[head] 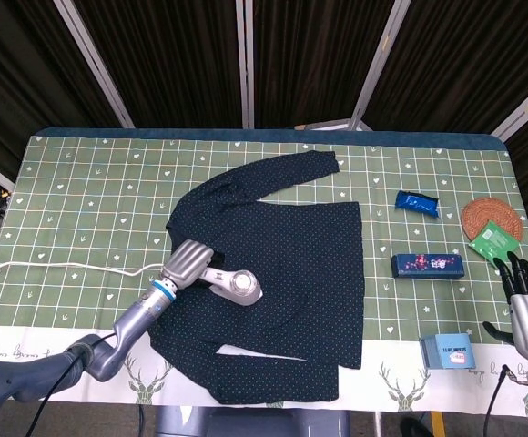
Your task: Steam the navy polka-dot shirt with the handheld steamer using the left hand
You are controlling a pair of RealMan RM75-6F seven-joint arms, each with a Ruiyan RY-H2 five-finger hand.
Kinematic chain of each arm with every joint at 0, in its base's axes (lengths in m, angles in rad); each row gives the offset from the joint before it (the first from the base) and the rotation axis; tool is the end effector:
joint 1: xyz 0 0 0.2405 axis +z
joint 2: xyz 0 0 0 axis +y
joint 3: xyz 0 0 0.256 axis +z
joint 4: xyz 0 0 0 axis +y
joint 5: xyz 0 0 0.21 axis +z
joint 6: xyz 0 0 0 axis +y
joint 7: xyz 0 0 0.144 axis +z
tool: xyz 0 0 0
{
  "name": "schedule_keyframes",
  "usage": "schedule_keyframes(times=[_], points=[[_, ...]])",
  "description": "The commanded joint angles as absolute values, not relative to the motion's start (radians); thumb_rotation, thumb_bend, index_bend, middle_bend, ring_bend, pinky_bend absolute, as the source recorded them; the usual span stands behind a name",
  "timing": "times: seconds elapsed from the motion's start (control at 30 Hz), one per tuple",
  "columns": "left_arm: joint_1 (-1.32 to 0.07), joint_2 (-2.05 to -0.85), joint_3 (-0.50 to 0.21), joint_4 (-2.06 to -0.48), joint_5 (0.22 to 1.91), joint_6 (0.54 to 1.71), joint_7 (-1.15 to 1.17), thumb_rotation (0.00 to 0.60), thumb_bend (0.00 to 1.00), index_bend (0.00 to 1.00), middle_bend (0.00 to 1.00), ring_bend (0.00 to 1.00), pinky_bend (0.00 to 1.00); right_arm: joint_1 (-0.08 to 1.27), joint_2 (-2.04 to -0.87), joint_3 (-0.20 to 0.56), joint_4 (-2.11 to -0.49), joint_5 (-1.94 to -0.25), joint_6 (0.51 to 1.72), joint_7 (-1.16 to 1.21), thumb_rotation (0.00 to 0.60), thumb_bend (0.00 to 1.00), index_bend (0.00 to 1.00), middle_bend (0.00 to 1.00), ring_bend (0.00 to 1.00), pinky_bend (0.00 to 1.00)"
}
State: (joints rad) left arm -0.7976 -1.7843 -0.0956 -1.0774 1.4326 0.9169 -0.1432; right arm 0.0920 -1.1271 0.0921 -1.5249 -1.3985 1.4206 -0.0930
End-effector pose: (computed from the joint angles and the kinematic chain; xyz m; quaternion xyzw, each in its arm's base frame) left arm -0.1465 0.3462 -0.0837 -0.7641 -0.3946 -0.4117 0.3018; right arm -0.3394 -0.1928 0.1701 0.5935 -0.3649 0.3190 0.6425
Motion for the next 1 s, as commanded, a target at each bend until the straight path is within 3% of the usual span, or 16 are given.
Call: schedule_keyframes(times=[0.03,0.57,1.0], points=[[-0.802,-1.795,-0.096,-1.089,1.438,0.921,-0.129,0.6,0.59,0.92,0.86,0.78,1.0,0.091,-1.125,0.092,-1.525,-1.4,1.423,-0.09,0.6,0.0,0.0,0.0,0.0,0.0],[-0.815,-1.835,-0.102,-1.143,1.432,0.916,-0.06,0.6,0.59,0.92,0.86,0.78,1.0,0.086,-1.119,0.093,-1.527,-1.403,1.431,-0.08,0.6,0.0,0.0,0.0,0.0,0.0],[-0.798,-1.782,-0.098,-1.119,1.428,0.925,-0.064,0.6,0.59,0.92,0.86,0.78,1.0,0.085,-1.118,0.094,-1.53,-1.404,1.435,-0.081,0.6,0.0,0.0,0.0,0.0,0.0]])
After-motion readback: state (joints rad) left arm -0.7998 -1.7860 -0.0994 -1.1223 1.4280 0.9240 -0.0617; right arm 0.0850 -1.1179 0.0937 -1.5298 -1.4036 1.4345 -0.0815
